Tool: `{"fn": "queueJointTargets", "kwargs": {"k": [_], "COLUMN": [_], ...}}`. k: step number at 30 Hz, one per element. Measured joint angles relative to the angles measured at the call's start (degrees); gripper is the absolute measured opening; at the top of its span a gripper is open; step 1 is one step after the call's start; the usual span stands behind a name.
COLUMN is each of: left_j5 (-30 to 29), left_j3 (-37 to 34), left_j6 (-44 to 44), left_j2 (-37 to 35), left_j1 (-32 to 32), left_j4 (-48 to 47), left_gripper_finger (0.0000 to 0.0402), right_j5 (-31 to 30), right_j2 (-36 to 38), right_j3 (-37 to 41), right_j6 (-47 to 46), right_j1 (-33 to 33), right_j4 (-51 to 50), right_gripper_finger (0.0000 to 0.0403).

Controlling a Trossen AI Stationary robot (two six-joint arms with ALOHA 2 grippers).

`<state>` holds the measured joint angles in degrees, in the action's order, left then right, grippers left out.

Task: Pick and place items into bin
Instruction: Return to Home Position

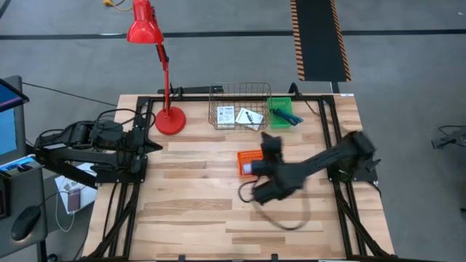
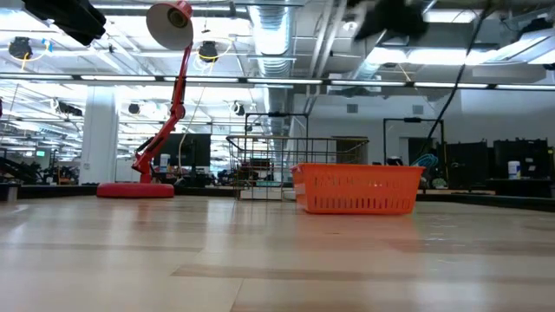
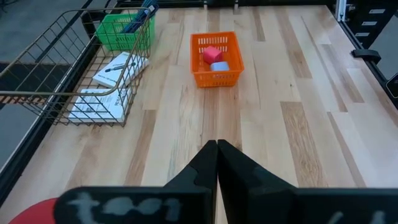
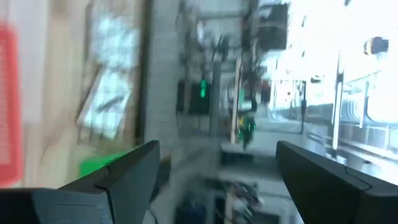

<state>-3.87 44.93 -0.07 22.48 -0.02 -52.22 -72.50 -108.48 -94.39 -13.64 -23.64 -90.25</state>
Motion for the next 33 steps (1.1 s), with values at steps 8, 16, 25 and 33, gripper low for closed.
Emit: {"fn": "queueJointTargets", "kwargs": {"k": [8,16,25,33], "left_j5": [0.0,0.0,0.0,0.0], "left_j3": [0.0,0.0,0.0,0.0], "left_j6": [-0.3,-0.3,-0.3,-0.3], "left_j2": [0.0,0.0,0.0,0.0], "left_j1": [0.0,0.0,0.0,0.0], "left_j4": [0.0,0.0,0.0,0.0], "left_gripper_finger": [0.0000,0.0000,0.0000,0.0000], "right_j5": [3.9,34.2,52.3,60.9], "right_j2": [22.5,51.4,76.8,84.8], "right_j3": [0.1,14.4,50.5,74.0], "right_j6": [-5.7,5.7,18.4,18.2], "right_j1": [-2.5,2.3,2.8,3.3], "right_j4": [0.5,24.9,74.9,97.8], "right_gripper_finger": [0.0318,0.0318,0.0318,0.0318]}}
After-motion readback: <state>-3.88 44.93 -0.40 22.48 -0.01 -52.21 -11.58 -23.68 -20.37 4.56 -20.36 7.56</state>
